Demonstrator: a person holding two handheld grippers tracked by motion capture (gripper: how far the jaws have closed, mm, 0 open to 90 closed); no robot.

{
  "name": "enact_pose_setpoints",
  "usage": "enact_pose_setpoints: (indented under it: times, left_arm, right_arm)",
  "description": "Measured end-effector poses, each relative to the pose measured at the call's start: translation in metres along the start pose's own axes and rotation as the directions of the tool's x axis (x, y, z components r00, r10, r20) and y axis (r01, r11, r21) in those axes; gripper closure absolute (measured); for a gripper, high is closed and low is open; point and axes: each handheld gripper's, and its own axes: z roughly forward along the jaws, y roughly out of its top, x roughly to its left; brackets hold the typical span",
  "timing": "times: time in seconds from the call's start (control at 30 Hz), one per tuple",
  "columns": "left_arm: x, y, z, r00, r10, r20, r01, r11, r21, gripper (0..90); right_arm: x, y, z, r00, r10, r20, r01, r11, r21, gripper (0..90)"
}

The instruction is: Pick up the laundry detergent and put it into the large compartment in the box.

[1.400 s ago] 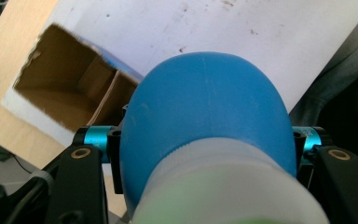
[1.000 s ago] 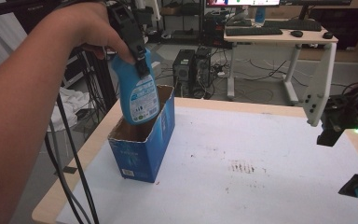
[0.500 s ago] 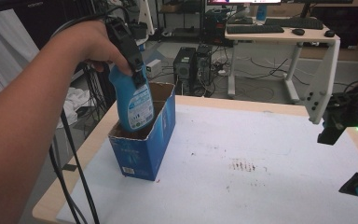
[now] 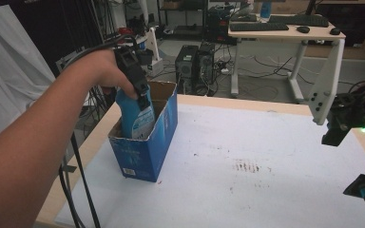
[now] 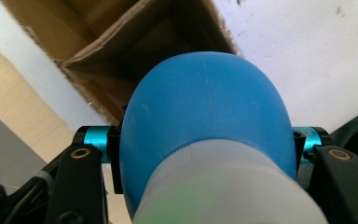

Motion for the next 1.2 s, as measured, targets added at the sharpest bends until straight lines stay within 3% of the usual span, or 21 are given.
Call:
enact_pose_setpoints:
  times: [0.17,0.4,0.53,0.73,1.07,1.2]
  left_arm:
    - [0.003,-0.002,0.021,0.9988,0.048,-0.008,-0.048,0.9989,0.005,40.1]
    - [0.003,-0.004,0.045,0.9954,0.095,0.014,-0.095,0.9952,0.021,40.1]
    - [0.002,-0.003,0.052,0.9895,0.143,0.016,-0.144,0.989,0.034,40.0]
    - [0.002,-0.002,0.062,0.9825,0.186,0.013,-0.186,0.9819,0.035,40.0]
    - [0.003,-0.003,0.066,0.9772,0.212,0.018,-0.212,0.9769,0.027,40.0]
    - [0.005,-0.005,0.066,0.9796,0.2,0.022,-0.2,0.9795,0.02,39.8]
  right_arm:
    - [-0.001,-0.001,0.002,1.0,0.002,-0.006,-0.002,1.0,-0.002,4.4]
    - [-0.001,-0.001,0.004,1.0,0.002,-0.01,-0.002,1.0,0.0,4.4]
    - [-0.002,-0.002,0.004,0.9999,0.001,-0.01,-0.001,1.0,-0.003,4.4]
    - [-0.003,-0.004,0.006,0.9999,0.008,-0.011,-0.008,1.0,-0.002,4.4]
    - [-0.003,-0.005,0.006,0.9999,0.008,-0.013,-0.008,1.0,-0.009,4.4]
    - [-0.003,-0.005,0.006,0.9999,0.01,-0.013,-0.01,1.0,-0.008,4.4]
